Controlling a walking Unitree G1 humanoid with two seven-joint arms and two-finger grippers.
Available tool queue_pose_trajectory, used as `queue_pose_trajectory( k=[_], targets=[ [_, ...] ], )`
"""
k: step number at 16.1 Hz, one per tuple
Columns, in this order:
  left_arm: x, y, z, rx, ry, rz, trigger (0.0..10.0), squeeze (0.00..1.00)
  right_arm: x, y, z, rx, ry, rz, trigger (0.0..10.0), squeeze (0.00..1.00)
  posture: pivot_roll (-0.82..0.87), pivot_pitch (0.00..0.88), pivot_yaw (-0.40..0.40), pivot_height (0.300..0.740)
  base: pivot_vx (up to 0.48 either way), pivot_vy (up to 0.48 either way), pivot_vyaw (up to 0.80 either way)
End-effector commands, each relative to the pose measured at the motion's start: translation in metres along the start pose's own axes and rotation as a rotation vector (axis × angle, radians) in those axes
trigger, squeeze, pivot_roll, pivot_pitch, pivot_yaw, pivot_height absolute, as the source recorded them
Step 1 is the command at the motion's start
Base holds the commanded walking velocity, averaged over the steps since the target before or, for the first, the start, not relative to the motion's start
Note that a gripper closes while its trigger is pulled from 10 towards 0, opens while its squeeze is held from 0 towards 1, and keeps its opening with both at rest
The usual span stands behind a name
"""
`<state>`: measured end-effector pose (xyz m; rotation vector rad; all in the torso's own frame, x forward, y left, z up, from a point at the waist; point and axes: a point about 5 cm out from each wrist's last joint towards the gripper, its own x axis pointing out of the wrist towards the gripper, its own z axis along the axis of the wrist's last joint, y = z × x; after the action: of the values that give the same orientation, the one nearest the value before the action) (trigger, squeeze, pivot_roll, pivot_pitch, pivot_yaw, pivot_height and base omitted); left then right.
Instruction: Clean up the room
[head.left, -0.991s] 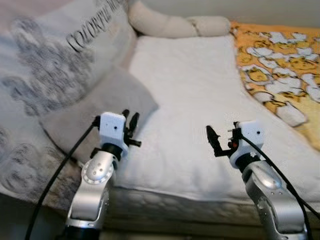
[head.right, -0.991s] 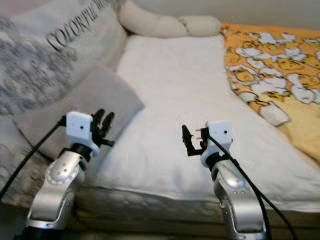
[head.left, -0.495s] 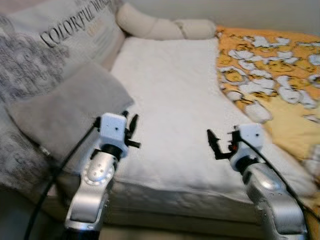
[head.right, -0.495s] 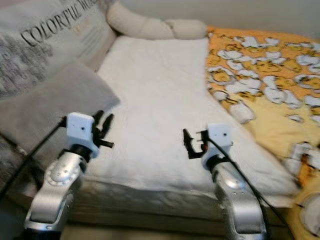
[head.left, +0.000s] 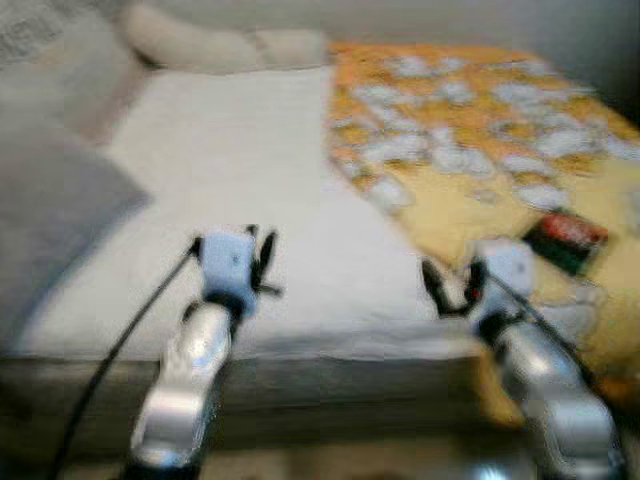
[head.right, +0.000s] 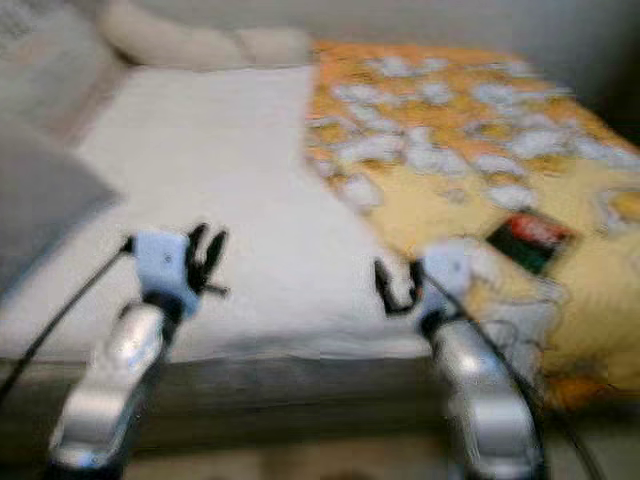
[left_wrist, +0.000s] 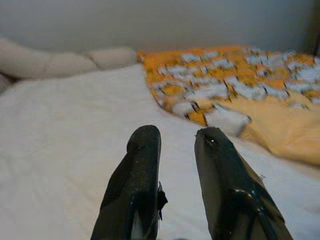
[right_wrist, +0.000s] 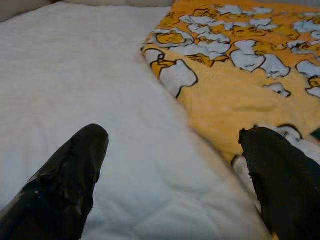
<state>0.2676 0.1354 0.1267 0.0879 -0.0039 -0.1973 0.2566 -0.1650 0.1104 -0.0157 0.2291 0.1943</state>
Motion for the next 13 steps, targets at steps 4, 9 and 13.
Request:
queue_pose_trajectory(
  k=[4, 9, 13],
  targets=[
    [-0.0001, -0.0003, 0.0016, 0.006, -0.001, 0.012, 10.0, 0.0, -0.0001, -0.0068, 0.0046, -0.019, -0.01, -0.01, 10.0, 0.0, -0.08, 0.0, 0.011, 0.74, 0.0, -0.48, 0.0],
    [-0.0002, -0.002, 0.0054, -0.071, -0.019, -0.069, 10.0, 0.0, -0.0013, -0.0043, 0.0018, -0.015, 0.01, 0.009, 10.0, 0.0, -0.08, 0.0, 0.016, 0.74, 0.0, 0.0, 0.0],
    [-0.0041, -0.0007, 0.0034, -0.151, 0.01, -0.077, 10.0, 0.0, 0.0003, -0.0033, 0.0018, 0.002, 0.012, 0.024, 10.0, 0.0, -0.08, 0.0, 0.011, 0.74, 0.234, 0.0, -0.24]
  ],
)
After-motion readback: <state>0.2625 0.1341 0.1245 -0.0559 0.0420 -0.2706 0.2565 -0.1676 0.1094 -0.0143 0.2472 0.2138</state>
